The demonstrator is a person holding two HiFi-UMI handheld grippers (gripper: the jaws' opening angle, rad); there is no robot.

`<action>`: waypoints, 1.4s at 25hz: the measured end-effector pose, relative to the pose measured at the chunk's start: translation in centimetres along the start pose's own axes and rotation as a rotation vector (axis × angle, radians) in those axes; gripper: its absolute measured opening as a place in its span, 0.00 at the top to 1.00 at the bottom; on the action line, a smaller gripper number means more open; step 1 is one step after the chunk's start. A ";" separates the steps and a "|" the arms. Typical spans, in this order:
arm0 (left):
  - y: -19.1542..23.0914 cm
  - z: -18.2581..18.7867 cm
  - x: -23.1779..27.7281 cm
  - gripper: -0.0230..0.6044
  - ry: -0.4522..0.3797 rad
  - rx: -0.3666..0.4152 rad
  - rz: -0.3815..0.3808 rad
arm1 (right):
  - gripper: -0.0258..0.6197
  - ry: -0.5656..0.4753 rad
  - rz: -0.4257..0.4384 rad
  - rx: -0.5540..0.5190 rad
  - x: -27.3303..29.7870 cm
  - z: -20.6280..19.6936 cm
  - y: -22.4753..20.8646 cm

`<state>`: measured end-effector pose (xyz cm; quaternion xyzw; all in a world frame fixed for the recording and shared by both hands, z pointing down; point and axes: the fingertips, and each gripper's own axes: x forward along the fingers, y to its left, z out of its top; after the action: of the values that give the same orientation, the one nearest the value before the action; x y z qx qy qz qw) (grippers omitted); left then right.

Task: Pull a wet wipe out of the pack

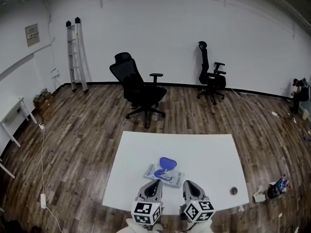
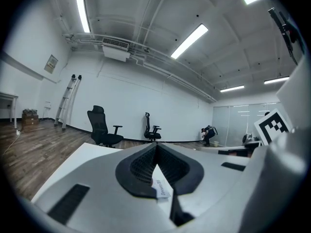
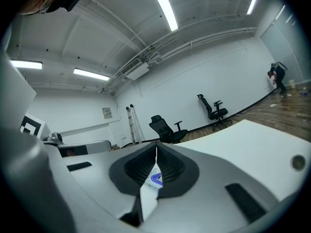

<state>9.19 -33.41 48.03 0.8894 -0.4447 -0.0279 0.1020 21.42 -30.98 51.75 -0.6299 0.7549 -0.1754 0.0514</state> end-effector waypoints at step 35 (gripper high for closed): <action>4.6 -4.9 2.9 0.97 0.144 -0.057 0.181 | 0.84 0.313 0.151 -0.077 9.7 -8.5 -2.0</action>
<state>8.03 -37.67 53.85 0.8420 -0.5138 0.0326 0.1612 18.80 -38.98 61.74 -0.5378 0.8050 -0.2380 -0.0779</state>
